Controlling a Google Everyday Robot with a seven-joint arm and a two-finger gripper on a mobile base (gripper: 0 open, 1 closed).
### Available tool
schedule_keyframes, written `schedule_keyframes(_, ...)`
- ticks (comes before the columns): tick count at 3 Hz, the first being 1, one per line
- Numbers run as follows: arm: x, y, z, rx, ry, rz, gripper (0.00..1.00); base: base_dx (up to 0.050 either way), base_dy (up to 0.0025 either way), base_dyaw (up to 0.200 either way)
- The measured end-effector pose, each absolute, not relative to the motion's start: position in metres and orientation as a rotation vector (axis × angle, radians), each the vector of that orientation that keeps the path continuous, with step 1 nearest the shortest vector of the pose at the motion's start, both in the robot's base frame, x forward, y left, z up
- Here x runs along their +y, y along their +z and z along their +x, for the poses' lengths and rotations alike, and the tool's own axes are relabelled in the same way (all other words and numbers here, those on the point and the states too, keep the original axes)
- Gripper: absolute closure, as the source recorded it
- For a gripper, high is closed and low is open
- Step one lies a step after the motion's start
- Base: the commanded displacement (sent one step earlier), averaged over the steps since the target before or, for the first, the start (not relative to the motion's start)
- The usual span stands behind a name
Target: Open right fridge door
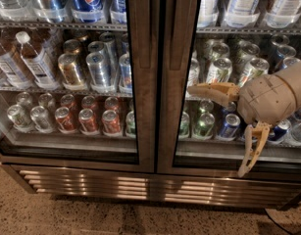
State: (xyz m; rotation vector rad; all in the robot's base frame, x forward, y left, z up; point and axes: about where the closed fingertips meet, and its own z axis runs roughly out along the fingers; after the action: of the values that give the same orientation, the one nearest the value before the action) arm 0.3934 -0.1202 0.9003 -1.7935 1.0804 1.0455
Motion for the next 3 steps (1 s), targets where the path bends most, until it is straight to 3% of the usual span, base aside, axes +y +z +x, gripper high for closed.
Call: schedule_keyframes(3, -0.1154, 0.8989, 0.4059, 1.087, 1.040, -1.736, 0.00, 0.000, 0.00000, 0.000)
